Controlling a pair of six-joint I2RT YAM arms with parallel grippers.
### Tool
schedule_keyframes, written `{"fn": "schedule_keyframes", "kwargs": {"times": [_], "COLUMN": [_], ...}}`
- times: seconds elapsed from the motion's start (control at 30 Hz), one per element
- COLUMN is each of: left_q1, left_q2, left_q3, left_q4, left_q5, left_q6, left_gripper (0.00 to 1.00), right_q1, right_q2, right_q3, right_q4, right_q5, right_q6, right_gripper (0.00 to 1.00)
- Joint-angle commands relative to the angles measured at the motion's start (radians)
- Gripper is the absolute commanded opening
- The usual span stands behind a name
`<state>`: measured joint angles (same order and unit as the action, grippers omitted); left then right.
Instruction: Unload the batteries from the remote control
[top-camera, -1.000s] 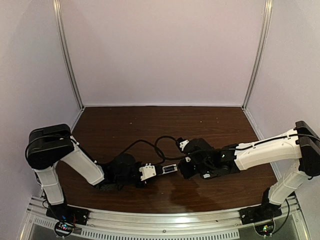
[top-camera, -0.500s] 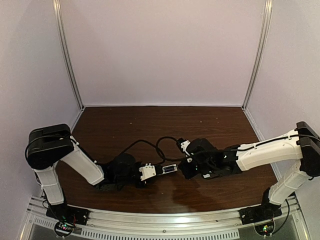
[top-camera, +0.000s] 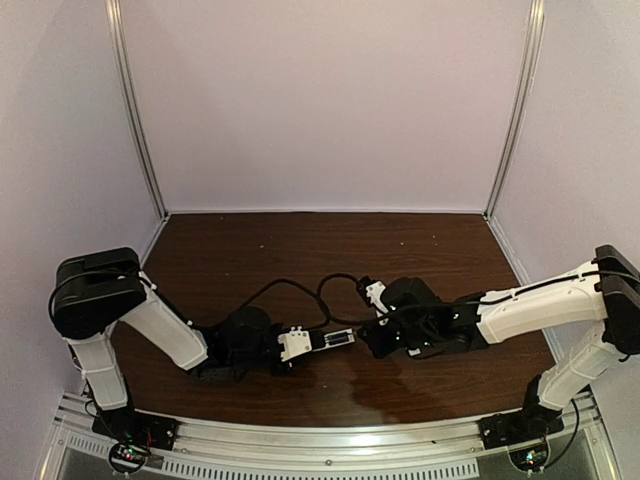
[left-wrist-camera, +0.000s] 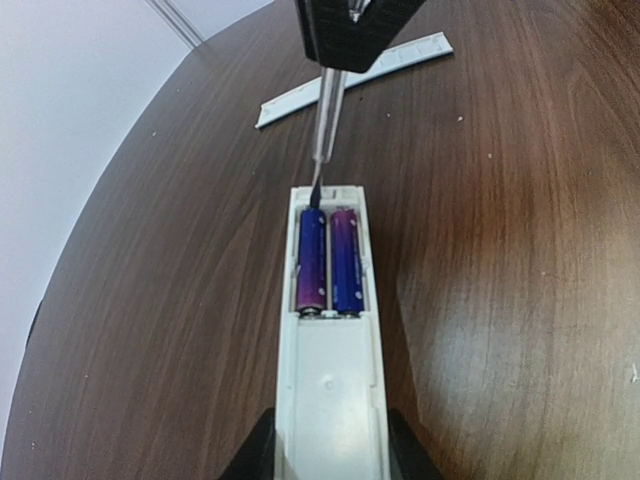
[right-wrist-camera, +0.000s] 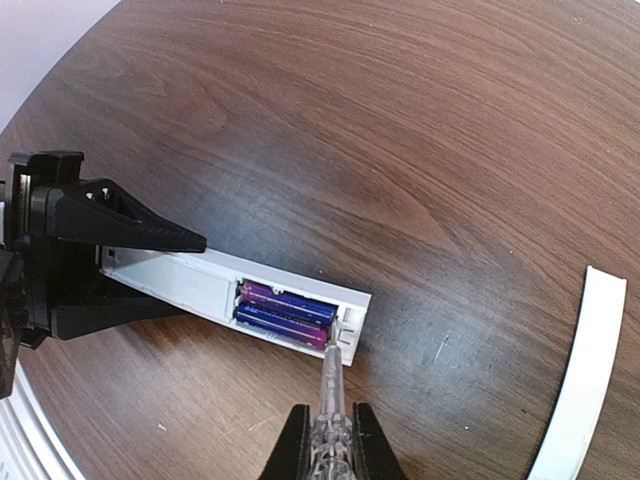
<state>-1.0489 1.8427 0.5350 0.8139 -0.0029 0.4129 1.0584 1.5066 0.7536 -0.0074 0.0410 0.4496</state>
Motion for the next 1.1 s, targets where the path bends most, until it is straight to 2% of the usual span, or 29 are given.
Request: {"fn": "schedule_keyframes", "kwargs": {"times": [0.0,0.4,1.07], "left_q1": [-0.022,-0.022,-0.021], "left_q2": [-0.016,-0.019,-0.022], "left_q3": [0.007,0.001,-0.004], "left_q4": [0.017,0.030,0.036], "left_q5": [0.115,0.138,0.161], "left_q6": [0.011,0.004,0.001], "left_gripper": [0.00,0.00,0.00], "right_q1": [-0.002,-0.095,-0.167], "right_q2": [-0.009,-0.059,-0.049], "right_q3": [-0.046,-0.184,-0.288], "right_q4": [0.096,0.285,0.529], "right_q5": [-0.196,-0.406,-0.581], "right_q6": [-0.001,0.036,0.139], "right_gripper": [0.00,0.00,0.00]}}
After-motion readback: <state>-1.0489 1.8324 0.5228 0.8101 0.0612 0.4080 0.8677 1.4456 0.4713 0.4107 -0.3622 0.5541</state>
